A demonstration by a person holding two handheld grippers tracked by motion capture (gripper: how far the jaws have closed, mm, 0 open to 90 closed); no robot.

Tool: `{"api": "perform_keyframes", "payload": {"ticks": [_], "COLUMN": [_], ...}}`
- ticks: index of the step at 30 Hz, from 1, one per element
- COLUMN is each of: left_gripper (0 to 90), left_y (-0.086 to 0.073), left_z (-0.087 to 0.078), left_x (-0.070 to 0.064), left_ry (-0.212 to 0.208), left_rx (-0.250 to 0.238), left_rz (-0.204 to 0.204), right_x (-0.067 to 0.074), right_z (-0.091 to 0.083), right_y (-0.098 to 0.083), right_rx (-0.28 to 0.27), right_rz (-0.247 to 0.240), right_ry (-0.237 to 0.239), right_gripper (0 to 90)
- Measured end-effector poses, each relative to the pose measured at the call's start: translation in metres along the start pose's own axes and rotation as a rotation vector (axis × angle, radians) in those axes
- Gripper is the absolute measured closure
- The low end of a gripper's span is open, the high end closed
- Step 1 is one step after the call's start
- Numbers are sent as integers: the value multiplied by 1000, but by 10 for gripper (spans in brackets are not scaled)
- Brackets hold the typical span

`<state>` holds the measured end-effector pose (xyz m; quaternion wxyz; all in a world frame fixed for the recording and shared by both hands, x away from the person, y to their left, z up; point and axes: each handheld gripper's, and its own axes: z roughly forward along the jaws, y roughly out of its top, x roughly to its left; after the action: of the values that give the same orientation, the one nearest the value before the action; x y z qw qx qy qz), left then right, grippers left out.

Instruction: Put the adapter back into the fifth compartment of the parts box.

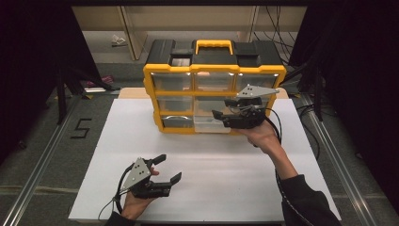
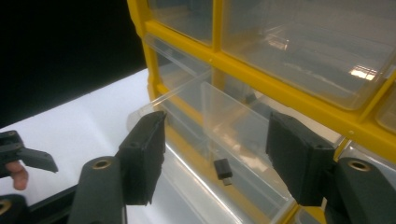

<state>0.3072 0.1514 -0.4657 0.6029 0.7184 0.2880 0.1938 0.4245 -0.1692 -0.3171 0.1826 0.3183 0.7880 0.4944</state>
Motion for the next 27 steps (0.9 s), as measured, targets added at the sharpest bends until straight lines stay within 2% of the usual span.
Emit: {"api": "perform_keyframes", "payload": {"ticks": [7,11,18,27], "left_gripper": [172,171,171,170], "left_y": [0,0,0,0], "left_z": [0,0,0,0], "left_x": [0,0,0,0], "left_ry": [1,0,-1,-1], "left_rx": [-2,-1,-1,0], "left_rz": [1,0,1,0], "right_x": [6,8,18,24], "right_z": [-5,-7,-13,-15], "right_y": [-6,-10,-17,-26], "right_rx": [-12,-24,-48,-51], "right_rz": [-2,14,0,9], "right_ry": [-3,3,26,52], "right_gripper": [327,295,244,187]}}
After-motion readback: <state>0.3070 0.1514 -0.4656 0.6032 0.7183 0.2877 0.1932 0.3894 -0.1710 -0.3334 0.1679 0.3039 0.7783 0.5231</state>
